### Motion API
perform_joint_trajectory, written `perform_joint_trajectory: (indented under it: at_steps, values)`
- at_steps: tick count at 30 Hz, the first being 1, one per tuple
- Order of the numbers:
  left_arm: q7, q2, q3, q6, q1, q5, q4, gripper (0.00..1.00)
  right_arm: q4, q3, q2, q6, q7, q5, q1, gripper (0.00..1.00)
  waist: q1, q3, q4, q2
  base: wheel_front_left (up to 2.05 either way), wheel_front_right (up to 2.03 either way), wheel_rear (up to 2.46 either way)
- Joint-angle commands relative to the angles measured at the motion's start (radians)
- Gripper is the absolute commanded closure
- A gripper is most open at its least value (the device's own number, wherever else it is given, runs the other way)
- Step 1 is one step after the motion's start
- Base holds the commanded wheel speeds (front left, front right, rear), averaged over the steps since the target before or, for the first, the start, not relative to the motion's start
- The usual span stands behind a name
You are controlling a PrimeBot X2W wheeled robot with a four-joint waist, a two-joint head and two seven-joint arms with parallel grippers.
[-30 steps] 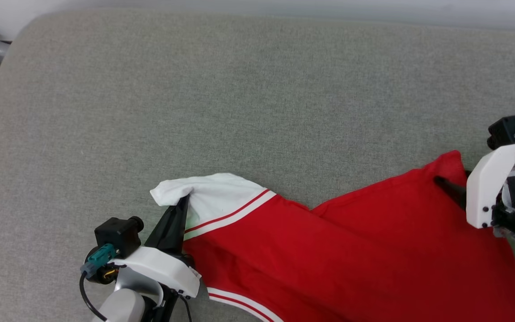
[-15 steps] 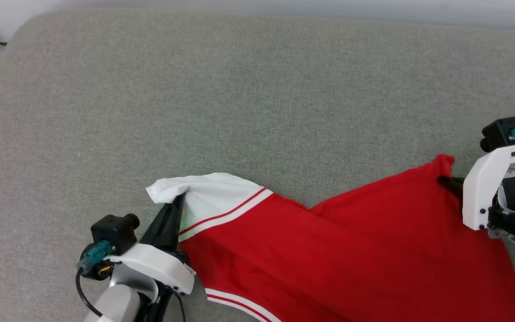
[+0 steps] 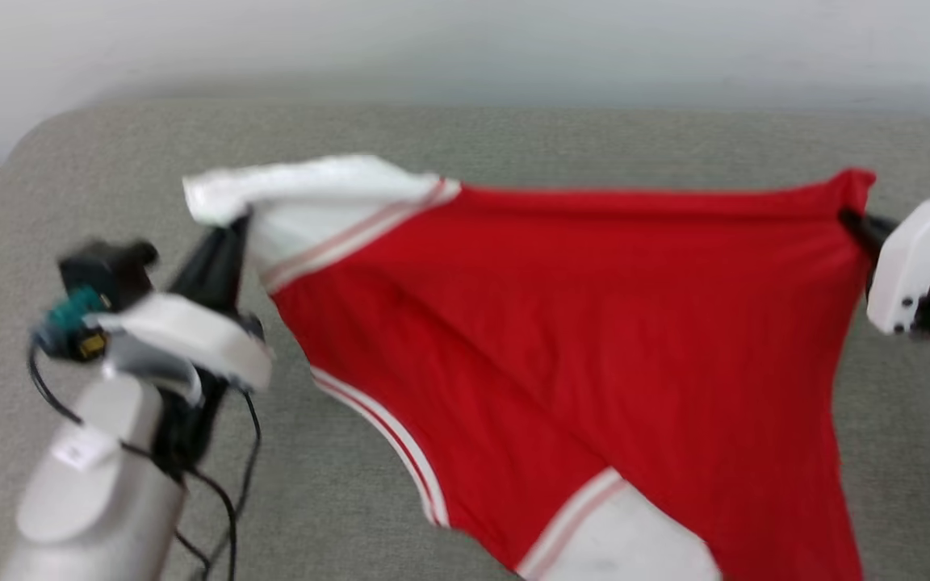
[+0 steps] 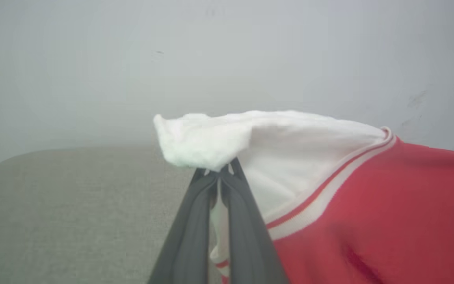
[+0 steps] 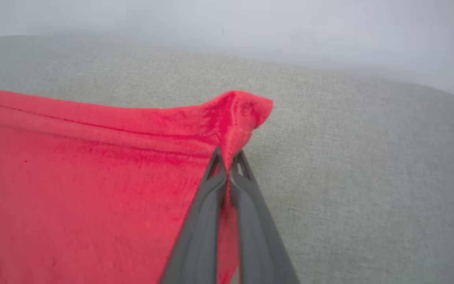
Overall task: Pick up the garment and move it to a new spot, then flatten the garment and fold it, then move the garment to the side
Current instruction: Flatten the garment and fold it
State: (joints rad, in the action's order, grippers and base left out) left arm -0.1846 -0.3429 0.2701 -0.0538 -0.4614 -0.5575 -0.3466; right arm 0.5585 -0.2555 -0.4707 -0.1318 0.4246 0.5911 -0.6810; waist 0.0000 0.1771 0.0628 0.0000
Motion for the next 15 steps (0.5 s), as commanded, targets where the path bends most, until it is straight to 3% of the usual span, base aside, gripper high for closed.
perform_joint_trajectory:
  at_steps: [1, 7, 15]
  values:
    - [0.008, -0.021, -0.020, -0.001, -0.053, -0.008, -0.013, 1.00, 0.007, 0.016, 0.001, 0.002, -0.021, -0.018, -0.036, 1.00, 0.0000, -0.013, -0.020, 0.0000, 0.00, 0.00, 0.00]
    - [0.079, -0.059, -0.027, -0.021, -0.285, -0.010, -0.108, 1.00, 0.050, 0.094, 0.045, 0.002, -0.118, -0.129, -0.190, 1.00, 0.0000, 0.009, -0.056, 0.0000, 0.00, 0.00, 0.00]
    - [0.107, -0.110, -0.027, 0.004, -0.634, 0.061, -0.215, 1.00, 0.104, 0.226, 0.116, 0.004, -0.241, -0.313, -0.486, 1.00, 0.0000, 0.117, -0.086, 0.0000, 0.00, 0.00, 0.00]
